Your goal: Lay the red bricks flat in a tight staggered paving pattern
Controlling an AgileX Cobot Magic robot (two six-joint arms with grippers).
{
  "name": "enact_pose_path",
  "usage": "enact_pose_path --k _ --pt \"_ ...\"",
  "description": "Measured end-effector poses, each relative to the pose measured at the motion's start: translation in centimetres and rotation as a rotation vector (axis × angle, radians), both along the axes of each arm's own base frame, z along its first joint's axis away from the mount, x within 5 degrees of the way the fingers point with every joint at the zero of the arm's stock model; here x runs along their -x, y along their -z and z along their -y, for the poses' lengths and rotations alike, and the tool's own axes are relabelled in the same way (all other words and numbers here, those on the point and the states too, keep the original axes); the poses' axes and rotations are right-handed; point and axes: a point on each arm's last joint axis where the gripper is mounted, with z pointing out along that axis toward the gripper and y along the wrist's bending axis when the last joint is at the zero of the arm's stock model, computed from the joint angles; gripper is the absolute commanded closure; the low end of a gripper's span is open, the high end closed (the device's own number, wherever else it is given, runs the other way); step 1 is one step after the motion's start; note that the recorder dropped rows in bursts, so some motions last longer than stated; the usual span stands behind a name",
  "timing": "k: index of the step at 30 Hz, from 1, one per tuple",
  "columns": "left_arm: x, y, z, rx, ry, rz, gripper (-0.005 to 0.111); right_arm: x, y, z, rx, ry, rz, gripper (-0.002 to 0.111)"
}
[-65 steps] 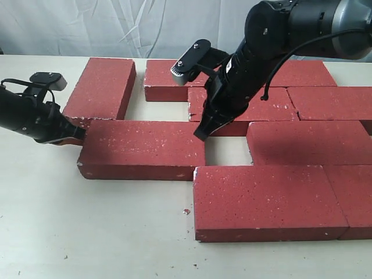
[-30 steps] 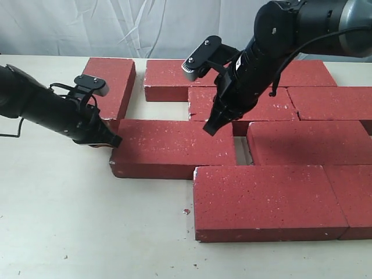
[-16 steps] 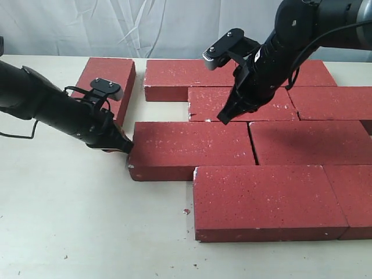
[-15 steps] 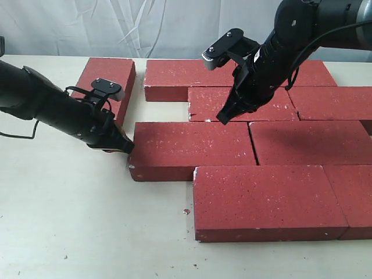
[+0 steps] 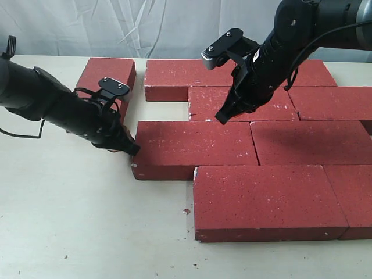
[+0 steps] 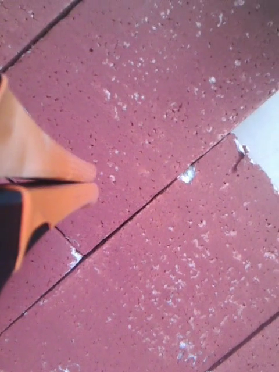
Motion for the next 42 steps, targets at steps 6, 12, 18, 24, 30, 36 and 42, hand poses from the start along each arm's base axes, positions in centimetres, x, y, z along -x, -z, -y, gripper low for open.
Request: enact_pose_path --k 6,12,18,24,30,36,42 --pt "-0.2 0.1 -0.7 -0.030 -0.014 -0.002 0.107 0.0 0.0 0.0 -0.005 0.002 -0.002 0.109" --pt "-0.5 0.3 -2.5 -0.044 -0.061 -0.046 0.107 0.0 0.0 -0.1 -0.013 0.007 -0.006 0.109" --pt "-0.1 -2.6 -4.0 -0.095 -0.066 -0.036 0.107 -0.1 -0.1 -0.1 -0.020 0.010 0.008 0.109" --pt "1.2 -6.3 -4.2 -0.058 -0.050 -0.043 0.107 -0.1 -0.1 -0.3 -0.051 0.026 0.001 0.109" --pt "-4.8 -12.6 -6.3 -0.054 -0.433 0.491 0.107 -0.2 -0.2 -0.6 -0.088 0.046 0.008 0.109" --pt "-10.6 -14.5 -6.0 -0.014 -0.407 0.474 0.107 -0.1 -0.3 -0.8 -0.120 0.063 -0.003 0.109" --pt "-15.7 -12.5 -6.1 -0.189 -0.430 0.400 0.107 -0.1 -0.3 -0.8 -0.127 0.067 -0.006 0.109"
